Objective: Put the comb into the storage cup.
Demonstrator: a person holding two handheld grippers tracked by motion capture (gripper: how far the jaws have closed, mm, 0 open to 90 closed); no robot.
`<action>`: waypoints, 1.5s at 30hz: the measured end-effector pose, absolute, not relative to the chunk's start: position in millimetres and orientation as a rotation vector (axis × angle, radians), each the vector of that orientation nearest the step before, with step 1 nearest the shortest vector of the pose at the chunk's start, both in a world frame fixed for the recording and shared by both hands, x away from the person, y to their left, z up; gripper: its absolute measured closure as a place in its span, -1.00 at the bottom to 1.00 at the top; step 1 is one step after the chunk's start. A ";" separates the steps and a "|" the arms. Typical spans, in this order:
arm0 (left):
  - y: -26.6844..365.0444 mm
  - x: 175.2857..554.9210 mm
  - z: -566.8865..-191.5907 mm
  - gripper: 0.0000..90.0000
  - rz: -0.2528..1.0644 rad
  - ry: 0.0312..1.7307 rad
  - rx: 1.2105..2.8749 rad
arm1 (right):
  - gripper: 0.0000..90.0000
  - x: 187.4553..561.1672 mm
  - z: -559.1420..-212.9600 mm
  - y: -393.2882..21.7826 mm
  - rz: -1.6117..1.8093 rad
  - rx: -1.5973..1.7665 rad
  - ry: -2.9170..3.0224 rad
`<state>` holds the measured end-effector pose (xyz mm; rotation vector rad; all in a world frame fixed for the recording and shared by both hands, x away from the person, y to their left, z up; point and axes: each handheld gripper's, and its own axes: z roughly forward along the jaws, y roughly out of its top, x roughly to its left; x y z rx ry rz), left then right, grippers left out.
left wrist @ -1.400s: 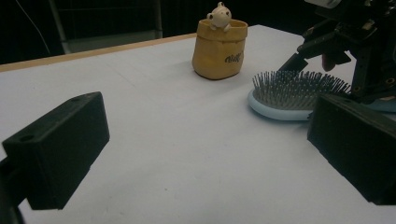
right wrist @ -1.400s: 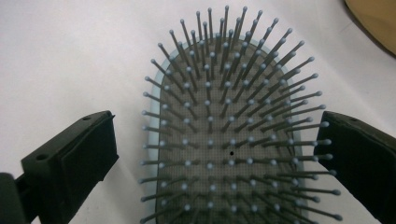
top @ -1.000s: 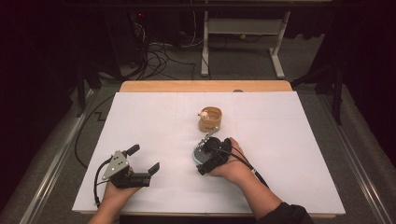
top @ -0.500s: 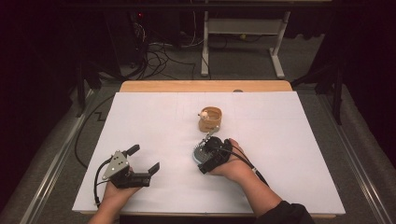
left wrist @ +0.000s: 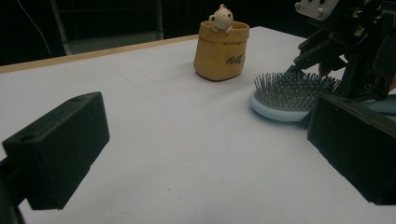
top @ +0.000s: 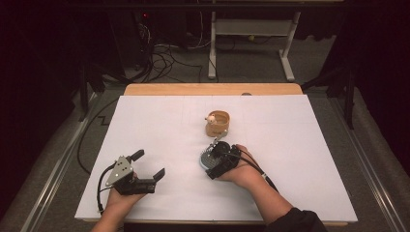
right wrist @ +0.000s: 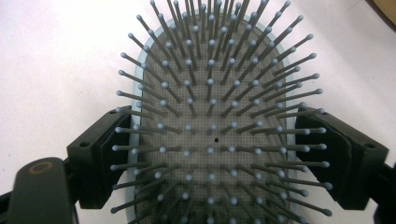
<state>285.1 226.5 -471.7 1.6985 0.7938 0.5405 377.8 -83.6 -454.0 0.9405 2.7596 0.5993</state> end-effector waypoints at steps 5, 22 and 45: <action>226.0 285.2 -472.0 -1.00 0.538 0.796 1.701 | -0.60 376.8 -453.7 -83.0 0.600 0.916 2.763; 226.6 285.5 -472.1 -1.00 0.537 0.808 1.692 | -0.58 378.5 -452.9 -79.3 0.553 0.906 2.783; 227.0 285.8 -472.1 -1.00 0.541 0.823 1.682 | -0.55 381.0 -451.9 -75.5 0.506 0.923 2.798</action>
